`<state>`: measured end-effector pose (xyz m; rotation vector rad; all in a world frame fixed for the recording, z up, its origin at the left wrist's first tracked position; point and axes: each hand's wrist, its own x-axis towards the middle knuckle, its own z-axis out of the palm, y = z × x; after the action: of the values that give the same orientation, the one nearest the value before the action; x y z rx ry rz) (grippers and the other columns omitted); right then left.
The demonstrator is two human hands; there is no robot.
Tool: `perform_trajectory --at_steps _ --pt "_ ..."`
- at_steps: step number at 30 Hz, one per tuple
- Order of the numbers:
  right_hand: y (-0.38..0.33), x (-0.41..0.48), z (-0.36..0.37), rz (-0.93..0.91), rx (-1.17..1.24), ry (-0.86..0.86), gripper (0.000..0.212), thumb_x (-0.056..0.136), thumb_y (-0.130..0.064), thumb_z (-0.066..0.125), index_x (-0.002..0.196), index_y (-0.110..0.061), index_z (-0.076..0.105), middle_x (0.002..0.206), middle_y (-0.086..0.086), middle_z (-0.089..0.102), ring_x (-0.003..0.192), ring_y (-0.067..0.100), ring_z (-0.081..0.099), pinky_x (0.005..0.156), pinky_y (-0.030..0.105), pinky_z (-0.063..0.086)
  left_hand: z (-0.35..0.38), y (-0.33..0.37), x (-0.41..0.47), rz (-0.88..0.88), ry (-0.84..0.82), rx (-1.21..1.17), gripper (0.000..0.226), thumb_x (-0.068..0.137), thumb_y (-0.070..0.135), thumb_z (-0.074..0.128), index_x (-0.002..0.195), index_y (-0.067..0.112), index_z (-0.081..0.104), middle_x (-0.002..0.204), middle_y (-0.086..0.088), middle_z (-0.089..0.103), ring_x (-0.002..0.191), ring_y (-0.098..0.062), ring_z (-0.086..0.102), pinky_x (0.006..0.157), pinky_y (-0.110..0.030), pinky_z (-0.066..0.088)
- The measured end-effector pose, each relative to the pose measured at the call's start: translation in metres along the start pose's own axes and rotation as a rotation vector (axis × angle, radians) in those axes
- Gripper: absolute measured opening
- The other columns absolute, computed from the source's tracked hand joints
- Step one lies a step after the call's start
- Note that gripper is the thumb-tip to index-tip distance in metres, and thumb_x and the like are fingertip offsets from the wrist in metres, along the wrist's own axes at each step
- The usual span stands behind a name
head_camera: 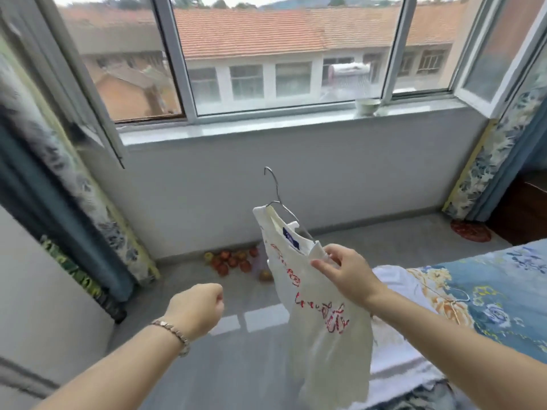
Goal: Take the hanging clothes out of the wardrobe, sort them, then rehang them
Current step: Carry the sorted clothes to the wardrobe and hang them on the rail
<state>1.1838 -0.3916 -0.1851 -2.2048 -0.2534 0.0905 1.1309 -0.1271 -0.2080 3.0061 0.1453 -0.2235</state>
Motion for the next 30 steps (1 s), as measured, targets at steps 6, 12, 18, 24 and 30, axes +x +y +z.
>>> perform_trajectory --at_steps 6,12,18,24,30 --pt "-0.074 -0.024 0.028 -0.297 -0.125 -0.286 0.026 0.088 -0.029 0.061 0.069 -0.013 0.054 0.060 -0.007 0.046 0.055 0.010 0.039 0.054 0.025 0.033 -0.032 -0.029 -0.095 -0.297 0.134 -0.081 0.015 0.094 0.025 0.039 0.085 0.027 0.051 0.097 0.005 0.061 0.087 -0.018 0.057 0.069 -0.025 0.037" --pt "-0.137 -0.091 0.058 -0.582 -0.214 -0.535 0.024 0.088 -0.031 0.060 0.079 -0.009 0.059 0.069 -0.003 0.055 0.064 0.016 0.046 0.063 0.032 0.042 -0.038 -0.046 -0.224 -0.655 0.163 -0.134 0.017 0.092 0.022 0.040 0.093 0.026 0.057 0.109 0.001 0.064 0.098 -0.023 0.059 0.072 -0.025 0.039" --pt "-0.196 -0.186 0.098 -0.828 -0.221 -0.799 0.021 0.089 -0.033 0.060 0.086 -0.012 0.064 0.078 0.003 0.064 0.069 0.020 0.056 0.060 0.028 0.041 -0.027 -0.053 -0.387 -0.985 0.237 -0.228 0.015 0.092 0.024 0.043 0.091 0.025 0.057 0.107 -0.001 0.066 0.100 -0.023 0.060 0.080 -0.026 0.045" --pt "-0.240 -0.308 0.139 -1.026 -0.196 -1.003 0.028 0.089 -0.034 0.059 0.090 -0.007 0.065 0.076 0.010 0.063 0.060 0.015 0.046 0.056 0.027 0.034 -0.014 -0.037 -0.558 -1.292 0.331 -0.248 0.017 0.091 0.022 0.040 0.084 0.027 0.054 0.090 0.003 0.060 0.084 -0.019 0.054 0.069 -0.023 0.039" --pt "-0.296 -0.456 0.166 -1.202 -0.098 -1.159 0.031 0.089 -0.028 0.060 0.085 0.002 0.061 0.064 0.002 0.042 0.053 0.012 0.032 0.048 0.022 0.023 -0.004 -0.005 -0.734 -1.533 0.442 -0.256 0.016 0.092 0.023 0.040 0.088 0.028 0.054 0.094 0.004 0.059 0.089 -0.021 0.056 0.072 -0.024 0.041"
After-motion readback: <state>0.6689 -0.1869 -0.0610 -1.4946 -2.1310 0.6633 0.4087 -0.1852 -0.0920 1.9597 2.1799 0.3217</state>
